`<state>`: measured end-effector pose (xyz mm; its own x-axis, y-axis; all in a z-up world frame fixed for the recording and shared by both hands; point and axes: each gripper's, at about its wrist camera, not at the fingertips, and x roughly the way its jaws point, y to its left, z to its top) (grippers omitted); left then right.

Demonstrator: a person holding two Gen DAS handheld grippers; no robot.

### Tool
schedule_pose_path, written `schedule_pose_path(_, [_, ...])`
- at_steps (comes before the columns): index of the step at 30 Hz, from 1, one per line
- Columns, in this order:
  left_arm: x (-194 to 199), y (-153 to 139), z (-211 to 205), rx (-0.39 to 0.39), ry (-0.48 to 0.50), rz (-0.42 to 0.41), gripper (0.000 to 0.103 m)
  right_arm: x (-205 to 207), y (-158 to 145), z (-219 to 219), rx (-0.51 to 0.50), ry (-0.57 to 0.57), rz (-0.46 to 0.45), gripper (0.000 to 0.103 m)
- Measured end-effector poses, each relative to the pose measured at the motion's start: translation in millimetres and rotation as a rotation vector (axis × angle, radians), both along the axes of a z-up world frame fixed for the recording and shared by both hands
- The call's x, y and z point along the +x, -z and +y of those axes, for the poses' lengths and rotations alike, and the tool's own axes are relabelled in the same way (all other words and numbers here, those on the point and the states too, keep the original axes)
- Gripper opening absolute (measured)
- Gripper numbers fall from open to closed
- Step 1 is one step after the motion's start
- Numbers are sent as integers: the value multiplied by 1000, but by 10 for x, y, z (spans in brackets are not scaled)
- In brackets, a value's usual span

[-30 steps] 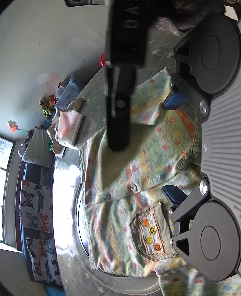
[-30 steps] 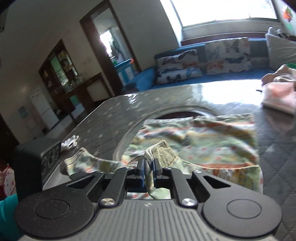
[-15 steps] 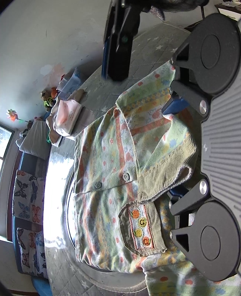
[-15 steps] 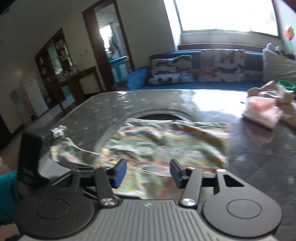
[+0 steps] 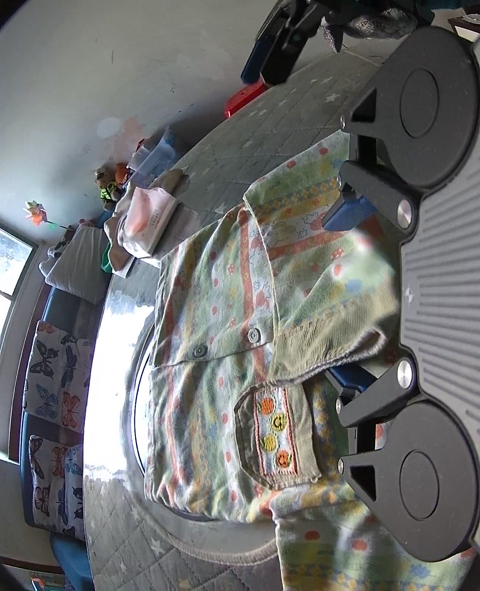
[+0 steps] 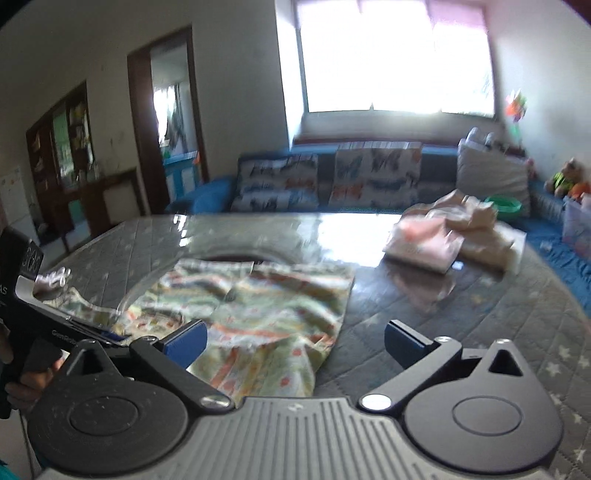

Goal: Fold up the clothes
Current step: 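Fold the held sleeve across the shirt front and open the right gripper, then grasp the other sleeve cuff with the left gripper and lift it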

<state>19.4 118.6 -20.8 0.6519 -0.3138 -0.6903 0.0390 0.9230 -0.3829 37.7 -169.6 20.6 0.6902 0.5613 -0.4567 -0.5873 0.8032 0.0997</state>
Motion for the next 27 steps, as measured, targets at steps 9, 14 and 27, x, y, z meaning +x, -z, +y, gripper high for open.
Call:
schedule_pose_path(9, [23,63,94,-21,-28,29,70,17,133,-80,83,47,13,103])
schedule_pose_path(14, [34,98,142,-35,-44,37,32,44,234,-96,73,45,34,103])
schedule_pose_path(27, [102,-530,11,-25,13,-119,10,-123,636,56,-149,-16,90,103])
